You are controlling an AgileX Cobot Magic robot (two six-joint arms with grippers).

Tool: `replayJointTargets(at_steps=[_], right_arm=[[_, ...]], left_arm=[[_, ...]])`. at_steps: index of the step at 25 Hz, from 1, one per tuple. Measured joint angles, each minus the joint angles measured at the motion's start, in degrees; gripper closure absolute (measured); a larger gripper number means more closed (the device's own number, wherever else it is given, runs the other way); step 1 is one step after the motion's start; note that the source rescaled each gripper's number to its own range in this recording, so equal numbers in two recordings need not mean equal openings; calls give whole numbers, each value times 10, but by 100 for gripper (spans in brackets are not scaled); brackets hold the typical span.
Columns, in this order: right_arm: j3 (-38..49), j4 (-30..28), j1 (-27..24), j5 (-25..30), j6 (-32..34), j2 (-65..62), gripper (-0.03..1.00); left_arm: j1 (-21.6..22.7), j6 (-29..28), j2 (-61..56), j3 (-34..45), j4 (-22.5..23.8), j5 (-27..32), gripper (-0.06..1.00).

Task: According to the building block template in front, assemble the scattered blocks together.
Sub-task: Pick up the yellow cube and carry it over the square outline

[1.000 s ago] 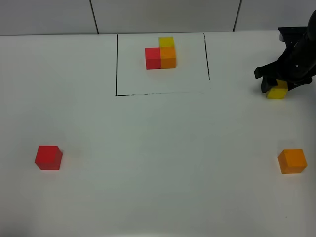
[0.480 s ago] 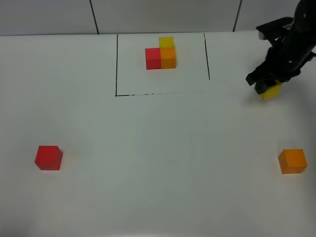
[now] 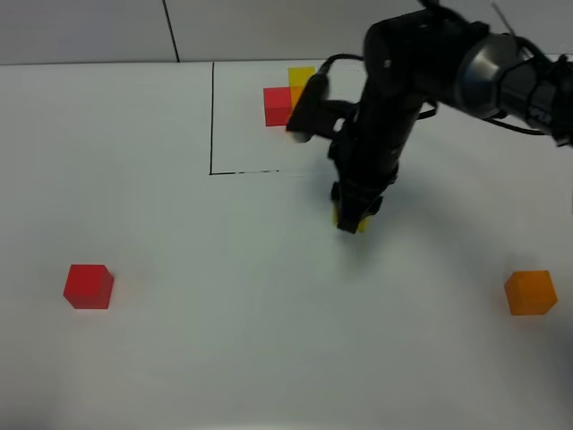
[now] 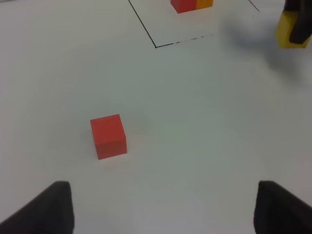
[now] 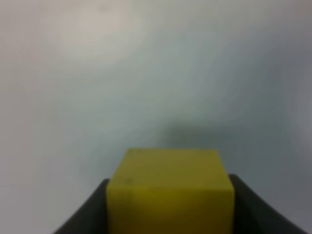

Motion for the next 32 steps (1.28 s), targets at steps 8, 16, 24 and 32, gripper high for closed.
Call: replayJointTargets(at_steps=[8, 16, 24, 32], right_arm=[[0, 9, 42, -33, -146, 25, 95], [0, 0, 48, -70, -190, 28, 95], [-58, -3, 48, -51, -211, 69, 95], [-116, 9, 45, -26, -197, 116, 95]], left_arm=[[0, 0, 0, 0, 0, 0, 25], [0, 0, 0, 0, 0, 0, 25], [0, 0, 0, 0, 0, 0, 25], [0, 0, 0, 0, 0, 0, 25]])
